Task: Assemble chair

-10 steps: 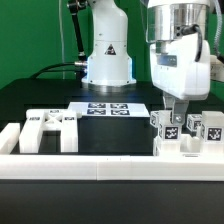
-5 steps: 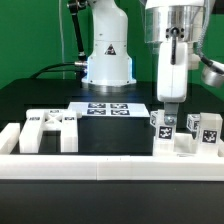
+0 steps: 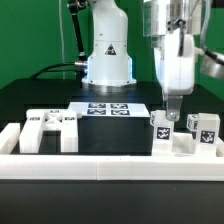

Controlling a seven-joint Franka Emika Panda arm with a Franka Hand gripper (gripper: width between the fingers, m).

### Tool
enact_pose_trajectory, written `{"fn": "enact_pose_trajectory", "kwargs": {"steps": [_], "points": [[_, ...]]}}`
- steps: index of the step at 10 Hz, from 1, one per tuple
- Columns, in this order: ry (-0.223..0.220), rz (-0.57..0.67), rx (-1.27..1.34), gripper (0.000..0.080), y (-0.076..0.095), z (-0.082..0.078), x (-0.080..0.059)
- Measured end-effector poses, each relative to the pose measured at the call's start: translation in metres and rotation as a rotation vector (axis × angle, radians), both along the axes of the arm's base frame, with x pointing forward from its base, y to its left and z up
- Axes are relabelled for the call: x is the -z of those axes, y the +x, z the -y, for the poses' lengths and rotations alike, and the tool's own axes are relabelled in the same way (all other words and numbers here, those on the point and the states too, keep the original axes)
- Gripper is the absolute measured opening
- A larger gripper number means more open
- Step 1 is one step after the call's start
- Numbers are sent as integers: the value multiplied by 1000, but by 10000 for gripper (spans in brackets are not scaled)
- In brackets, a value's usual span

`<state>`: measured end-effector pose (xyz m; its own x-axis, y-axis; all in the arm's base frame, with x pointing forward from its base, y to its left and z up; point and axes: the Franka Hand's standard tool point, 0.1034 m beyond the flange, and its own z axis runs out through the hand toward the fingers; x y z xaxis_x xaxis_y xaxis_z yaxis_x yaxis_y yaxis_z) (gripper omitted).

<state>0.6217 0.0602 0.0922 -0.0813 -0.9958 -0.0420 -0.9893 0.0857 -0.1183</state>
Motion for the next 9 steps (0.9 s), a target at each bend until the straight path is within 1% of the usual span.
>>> {"fn": "enact_pose_trajectory", "kwargs": {"steps": [1,2,3,8,9], "points": [[0,8,-48,635,-1,-1,-7],[-3,15,-100,645,-2,-3,-12],[-12,23,-179,645,-2,-2,-14],[-13,19,-180,649,-3,-3,-11],[-21,21,-240,649,-3,-2,-12]]}}
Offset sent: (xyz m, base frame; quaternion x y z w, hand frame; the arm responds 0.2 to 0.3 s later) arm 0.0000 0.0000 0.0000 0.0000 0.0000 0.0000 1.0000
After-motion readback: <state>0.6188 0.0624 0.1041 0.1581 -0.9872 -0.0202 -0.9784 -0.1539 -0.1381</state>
